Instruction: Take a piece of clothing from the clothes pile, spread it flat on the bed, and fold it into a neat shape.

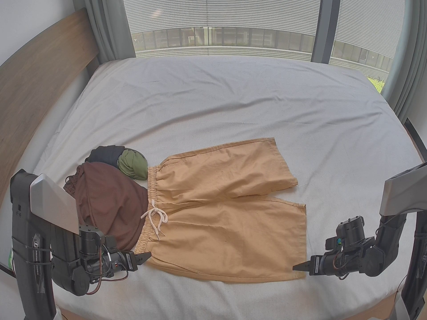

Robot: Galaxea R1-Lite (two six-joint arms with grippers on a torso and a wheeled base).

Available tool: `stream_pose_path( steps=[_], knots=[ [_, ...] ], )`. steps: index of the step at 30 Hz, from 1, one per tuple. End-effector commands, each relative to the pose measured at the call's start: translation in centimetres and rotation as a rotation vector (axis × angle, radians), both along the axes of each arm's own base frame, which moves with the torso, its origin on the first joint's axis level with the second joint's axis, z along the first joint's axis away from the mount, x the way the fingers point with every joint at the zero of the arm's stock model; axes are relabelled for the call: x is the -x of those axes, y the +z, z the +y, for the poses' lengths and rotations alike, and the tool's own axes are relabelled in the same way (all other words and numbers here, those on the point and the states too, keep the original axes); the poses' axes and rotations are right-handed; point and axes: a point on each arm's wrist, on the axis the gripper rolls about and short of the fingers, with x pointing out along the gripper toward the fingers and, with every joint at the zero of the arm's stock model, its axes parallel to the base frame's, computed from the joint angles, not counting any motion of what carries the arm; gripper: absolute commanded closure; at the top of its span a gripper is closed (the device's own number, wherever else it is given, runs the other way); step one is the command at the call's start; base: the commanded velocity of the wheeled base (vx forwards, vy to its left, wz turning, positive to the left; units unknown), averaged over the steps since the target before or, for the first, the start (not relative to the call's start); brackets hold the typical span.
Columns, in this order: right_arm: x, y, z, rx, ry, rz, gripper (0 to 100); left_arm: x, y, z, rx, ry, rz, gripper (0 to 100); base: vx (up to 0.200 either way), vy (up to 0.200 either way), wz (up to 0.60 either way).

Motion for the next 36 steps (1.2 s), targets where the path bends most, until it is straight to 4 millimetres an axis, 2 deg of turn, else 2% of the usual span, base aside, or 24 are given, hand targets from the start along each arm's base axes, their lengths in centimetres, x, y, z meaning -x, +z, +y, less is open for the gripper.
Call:
stream_pose_path(
  steps=[1,12,13,28,36],
  knots=[
    [-0.1,-0.6,0.0,-0.004,-0.003,-0.006,0,-0.2,-0.1,-0.1,0.005,-0.003,-0.004,0,0.0,0.0,0.0],
    [0.0,-1.0,0.0,-0.01,0.002,-0.034,0,-0.2,-0.1,-0.7,0.026,-0.008,0.001,0,0.0,0.0,0.0],
    [0.1,-1.0,0.0,-0.01,0.002,-0.032,0,-0.2,-0.2,-0.7,0.029,-0.007,0.004,100,0.0,0.0,0.0],
    [-0.2,-1.1,0.1,-0.014,0.002,-0.047,0,-0.4,-0.4,-0.7,0.029,-0.004,0.008,100,0.0,0.0,0.0],
    [-0.3,-1.8,0.2,-0.02,0.004,-0.063,0,-0.5,-0.5,-0.7,0.03,-0.004,0.006,100,0.0,0.0,0.0]
  ],
)
